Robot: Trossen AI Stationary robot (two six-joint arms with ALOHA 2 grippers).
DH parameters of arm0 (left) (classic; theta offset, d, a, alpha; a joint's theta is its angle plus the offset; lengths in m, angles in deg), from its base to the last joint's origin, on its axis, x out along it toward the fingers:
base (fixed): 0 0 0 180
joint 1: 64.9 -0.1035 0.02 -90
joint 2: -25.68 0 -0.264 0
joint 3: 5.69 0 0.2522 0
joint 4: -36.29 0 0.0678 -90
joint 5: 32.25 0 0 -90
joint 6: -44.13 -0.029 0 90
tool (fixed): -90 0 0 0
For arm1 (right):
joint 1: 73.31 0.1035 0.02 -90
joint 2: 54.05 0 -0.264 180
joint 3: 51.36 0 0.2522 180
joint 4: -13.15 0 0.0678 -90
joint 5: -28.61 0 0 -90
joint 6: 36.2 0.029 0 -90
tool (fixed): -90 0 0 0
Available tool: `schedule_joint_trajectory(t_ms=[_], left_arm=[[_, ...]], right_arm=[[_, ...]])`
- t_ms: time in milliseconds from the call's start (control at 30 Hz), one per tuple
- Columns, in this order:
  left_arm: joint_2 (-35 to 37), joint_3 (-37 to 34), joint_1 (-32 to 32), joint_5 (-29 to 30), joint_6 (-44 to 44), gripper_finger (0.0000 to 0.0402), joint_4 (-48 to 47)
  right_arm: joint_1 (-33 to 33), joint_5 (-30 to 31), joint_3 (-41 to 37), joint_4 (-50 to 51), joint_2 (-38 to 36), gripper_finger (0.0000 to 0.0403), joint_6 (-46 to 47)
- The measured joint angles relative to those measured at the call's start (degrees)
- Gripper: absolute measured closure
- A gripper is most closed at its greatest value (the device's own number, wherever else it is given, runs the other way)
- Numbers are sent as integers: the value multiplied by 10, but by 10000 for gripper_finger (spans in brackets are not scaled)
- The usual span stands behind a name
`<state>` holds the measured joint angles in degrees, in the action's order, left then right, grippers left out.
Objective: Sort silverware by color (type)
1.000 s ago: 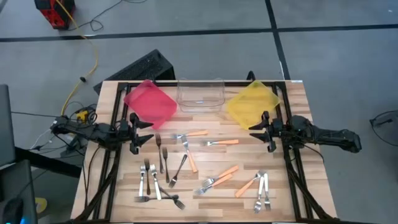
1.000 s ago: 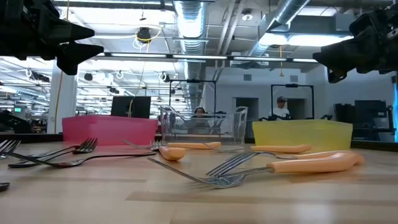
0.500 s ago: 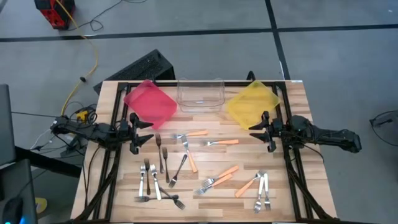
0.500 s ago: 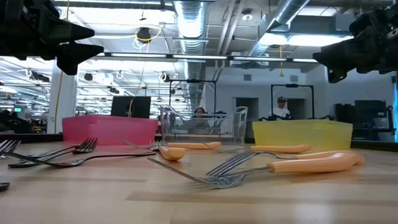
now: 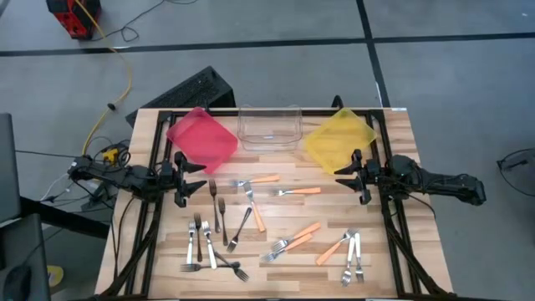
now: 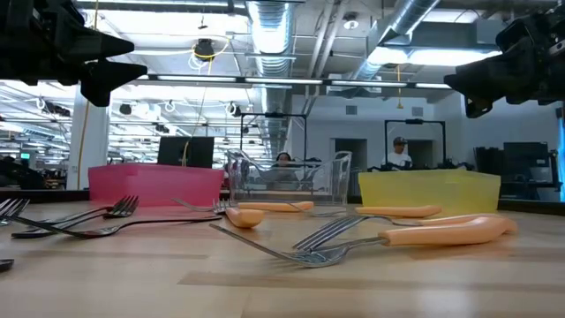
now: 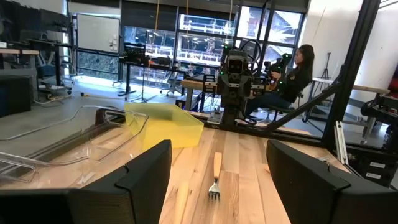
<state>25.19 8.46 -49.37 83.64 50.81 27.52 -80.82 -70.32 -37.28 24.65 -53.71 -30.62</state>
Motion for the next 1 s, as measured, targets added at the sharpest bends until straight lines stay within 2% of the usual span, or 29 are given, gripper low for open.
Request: schedule_joint_trajectory(t_ms=[200, 333, 567, 900, 1000], left_arm=[[0, 0, 0, 0, 0, 155, 0], [0, 0, 0, 48, 1, 155, 13], [1, 0, 0, 39, 44, 155, 1], [1, 0, -1, 40, 51, 155, 2], [1, 0, -1, 67, 79, 155, 9]], right_arm=[[0, 0, 0, 0, 0, 253, 0], [0, 0, 0, 0, 0, 253, 0], [0, 0, 0, 0, 0, 253, 0], [0, 0, 0, 0, 0, 253, 0], [0, 0, 0, 0, 0, 253, 0]])
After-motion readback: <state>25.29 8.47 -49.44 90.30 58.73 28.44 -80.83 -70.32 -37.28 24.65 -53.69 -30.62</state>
